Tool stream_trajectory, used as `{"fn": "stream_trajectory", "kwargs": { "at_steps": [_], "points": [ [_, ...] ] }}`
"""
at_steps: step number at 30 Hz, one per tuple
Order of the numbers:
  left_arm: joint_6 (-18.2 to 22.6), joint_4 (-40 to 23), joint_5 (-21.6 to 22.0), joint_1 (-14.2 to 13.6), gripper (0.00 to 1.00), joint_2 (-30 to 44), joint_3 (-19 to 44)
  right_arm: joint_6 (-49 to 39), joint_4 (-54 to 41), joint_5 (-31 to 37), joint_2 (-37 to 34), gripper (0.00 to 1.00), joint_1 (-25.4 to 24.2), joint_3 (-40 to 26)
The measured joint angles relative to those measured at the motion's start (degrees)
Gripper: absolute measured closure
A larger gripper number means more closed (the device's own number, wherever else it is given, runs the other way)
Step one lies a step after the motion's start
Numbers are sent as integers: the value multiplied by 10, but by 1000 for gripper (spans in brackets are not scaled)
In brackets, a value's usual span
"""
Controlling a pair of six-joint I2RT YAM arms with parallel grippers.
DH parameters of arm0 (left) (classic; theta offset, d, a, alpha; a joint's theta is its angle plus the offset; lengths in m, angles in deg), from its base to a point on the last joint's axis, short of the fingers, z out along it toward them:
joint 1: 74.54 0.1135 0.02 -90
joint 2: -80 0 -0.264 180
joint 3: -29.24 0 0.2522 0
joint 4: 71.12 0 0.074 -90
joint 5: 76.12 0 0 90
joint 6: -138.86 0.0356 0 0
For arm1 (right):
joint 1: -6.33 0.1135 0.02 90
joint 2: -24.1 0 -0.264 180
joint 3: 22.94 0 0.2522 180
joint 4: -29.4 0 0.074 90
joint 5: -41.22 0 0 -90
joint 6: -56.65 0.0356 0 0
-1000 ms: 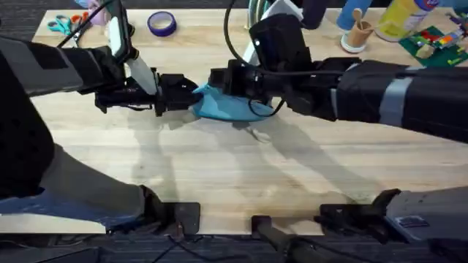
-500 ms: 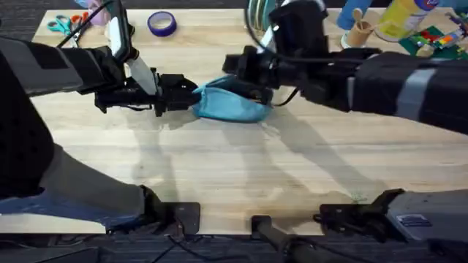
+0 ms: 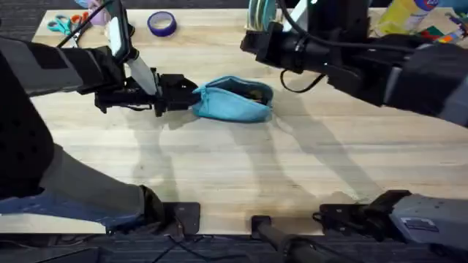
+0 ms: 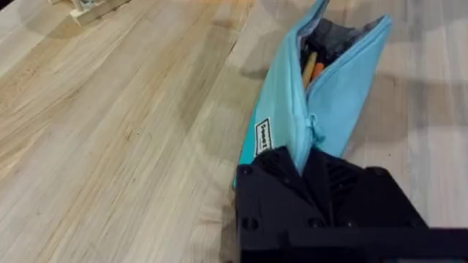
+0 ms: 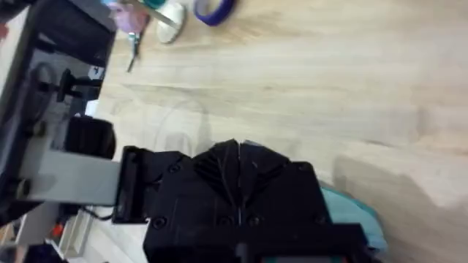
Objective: Unzip the bag, pick up the pens from the table one at a time and place them inside, then zip the bag closed.
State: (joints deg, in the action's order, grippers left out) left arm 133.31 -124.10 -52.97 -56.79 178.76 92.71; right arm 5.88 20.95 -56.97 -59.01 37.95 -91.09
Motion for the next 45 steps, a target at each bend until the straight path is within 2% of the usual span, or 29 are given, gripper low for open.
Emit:
{"fn": "stream_trajectory", "kwargs": {
  "at_steps": [2, 3, 7, 9, 10, 16, 17, 18, 22, 23, 24, 31, 35, 40, 45],
  "points": [
    [0, 0, 0, 0, 957, 0, 0, -19, -6, 0, 20, 964, 4, 0],
    [0, 0, 0, 0, 957, 0, 0, -25, -11, 0, 29, 902, 5, 0],
    [0, 0, 0, 0, 957, 0, 0, -51, -36, 0, 58, 313, 9, 0],
    [0, 0, 0, 0, 957, 0, 0, -58, -51, 0, 64, 50, 8, 0],
    [0, 0, 0, 0, 957, 0, 0, -61, -58, 0, 65, 17, 8, 0],
    [0, 0, 0, 0, 957, 0, 0, -65, -79, 0, 66, 5, 16, 0],
    [0, 0, 0, 0, 927, 0, 0, -65, -79, 0, 66, 5, 17, 0],
    [1, 1, 0, 0, 802, 0, 0, -65, -79, 0, 66, 5, 19, 0],
    [0, 0, -1, 2, 180, 0, 0, -66, -79, 0, 66, 4, 21, 0],
    [-2, -1, -1, 2, 52, 0, 0, -67, -79, 0, 66, 4, 21, 0],
    [-2, 0, -1, 2, 9, 0, 0, -67, -79, 0, 66, 5, 21, 0],
    [-2, -2, 0, 2, 8, 0, 0, -67, -79, 0, 66, 4, 21, 0],
    [-3, -37, 0, 6, 8, 0, 0, -67, -79, 0, 66, 4, 21, 0],
    [-2, -85, 0, 27, 8, 0, 0, -67, -79, 0, 66, 4, 31, 0],
    [-2, -133, 0, 61, 8, 0, 3, -78, -80, 0, 66, 4, 52, 0]
  ]
}}
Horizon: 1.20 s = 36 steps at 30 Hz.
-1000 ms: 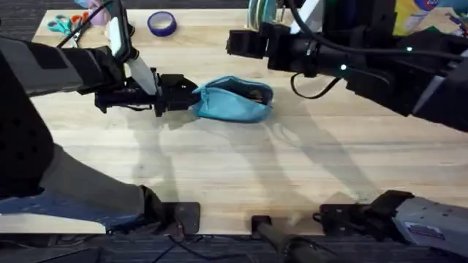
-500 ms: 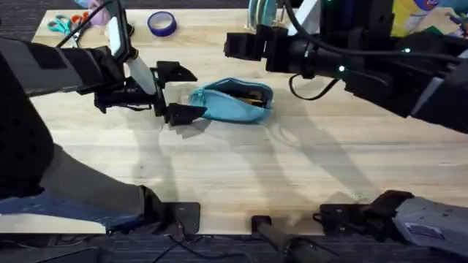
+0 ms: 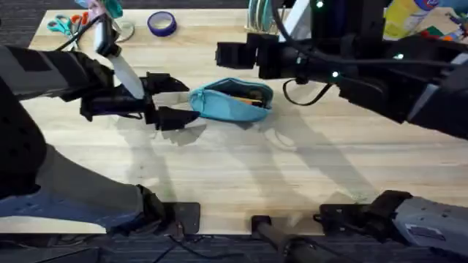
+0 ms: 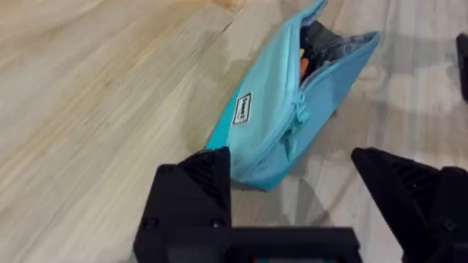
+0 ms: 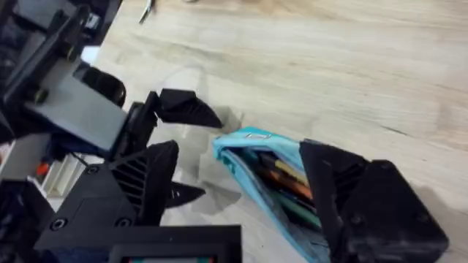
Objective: Unzip the bag, pick up the pens from the table one at a time and place them inside, then zip the bag closed.
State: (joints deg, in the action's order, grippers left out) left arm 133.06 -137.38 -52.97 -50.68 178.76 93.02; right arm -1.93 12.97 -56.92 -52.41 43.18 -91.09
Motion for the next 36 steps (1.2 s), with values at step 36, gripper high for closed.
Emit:
{"fn": "stream_trajectory", "kwargs": {
  "at_steps": [36],
  "points": [
    [338, -188, 80, 81, 8, 0, 95, -12, -82, 127, 0, 4, 213, -1]
  ]
}}
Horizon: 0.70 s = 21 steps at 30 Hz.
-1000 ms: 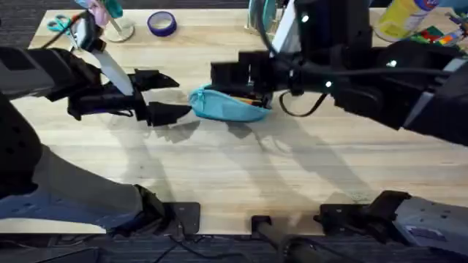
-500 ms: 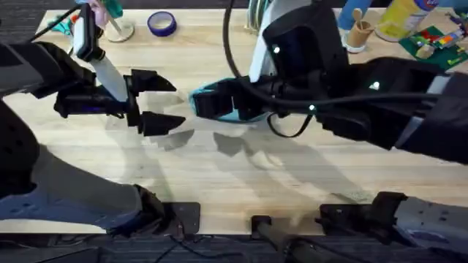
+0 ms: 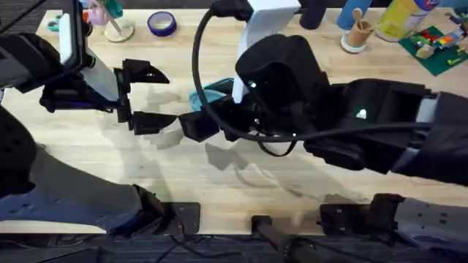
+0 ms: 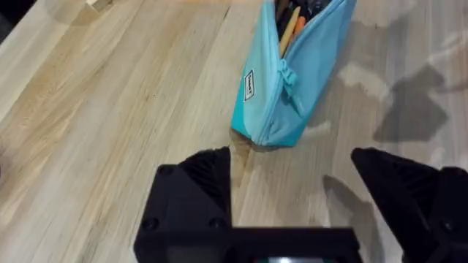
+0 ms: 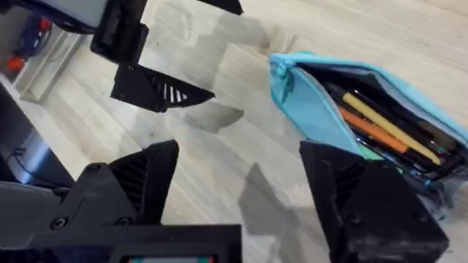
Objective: Unzip the bag, pick up the pens from the table one at a time and place them inside, then zip the bag closed.
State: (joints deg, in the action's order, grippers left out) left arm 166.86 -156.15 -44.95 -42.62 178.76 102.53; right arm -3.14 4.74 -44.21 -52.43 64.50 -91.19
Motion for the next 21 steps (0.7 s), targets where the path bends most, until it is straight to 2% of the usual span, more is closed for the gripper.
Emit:
{"fn": "stream_trajectory", "kwargs": {
  "at_steps": [5, 21],
  "points": [
    [0, 2, 1, 0, 8, 0, 0, 2, 7, 6, -20, 4, 6, -2],
    [0, 6, 2, 0, 6, 0, 0, 28, 176, 6, -164, 4, 8, -4]
  ]
}}
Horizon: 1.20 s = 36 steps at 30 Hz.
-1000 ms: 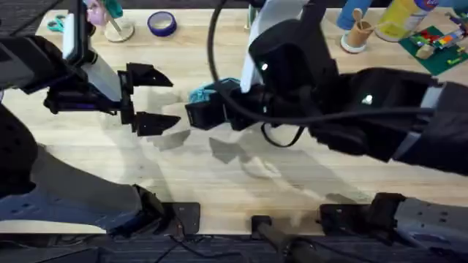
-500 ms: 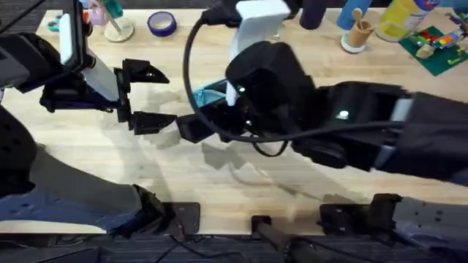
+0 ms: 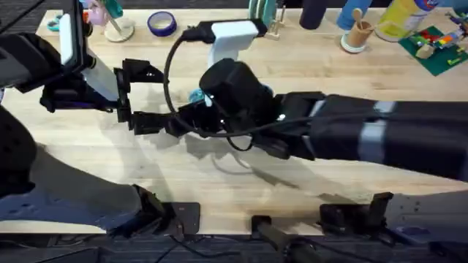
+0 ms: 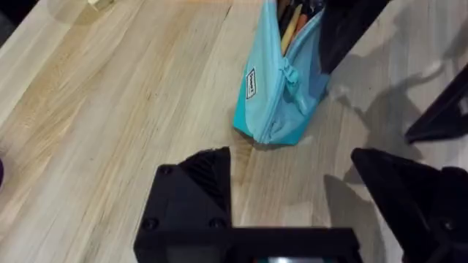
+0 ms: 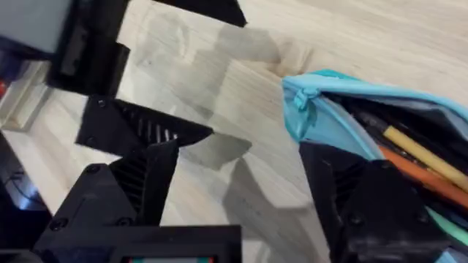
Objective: Unzip the bag, pick up the pens from the table one at a time and place them inside, then zip the bag closed.
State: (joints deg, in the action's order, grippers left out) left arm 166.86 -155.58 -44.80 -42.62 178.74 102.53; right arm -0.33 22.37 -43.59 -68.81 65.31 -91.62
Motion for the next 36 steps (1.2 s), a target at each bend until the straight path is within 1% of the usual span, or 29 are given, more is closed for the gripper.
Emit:
{"fn": "stream_trajectory", "kwargs": {
  "at_steps": [4, 7, 15, 18, 22, 28, 32, 36],
  "points": [
    [0, 0, 0, 0, 7, 0, 0, 2, 19, 16, -30, 5, 0, 0],
    [0, 9, 2, 0, 7, 0, 0, 11, 31, 41, -42, 4, 2, 0],
    [0, 2, 2, 2, 7, 0, 2, 23, 84, 108, -69, 6, 5, -1],
    [0, 2, 2, 2, 8, 0, 2, 26, 92, 127, -77, 34, 6, -1],
    [0, 2, 2, 2, 8, 0, 2, 29, 96, 145, -86, 120, 6, -1],
    [0, 2, 2, 2, 7, 0, 2, 45, 95, 189, -94, 303, 7, -2],
    [0, 2, 2, 2, 7, 0, 2, 56, 85, 208, -94, 482, 7, -2],
    [0, 2, 2, 2, 7, 0, 2, 77, 64, 221, -94, 703, 7, -3]
  ]
}}
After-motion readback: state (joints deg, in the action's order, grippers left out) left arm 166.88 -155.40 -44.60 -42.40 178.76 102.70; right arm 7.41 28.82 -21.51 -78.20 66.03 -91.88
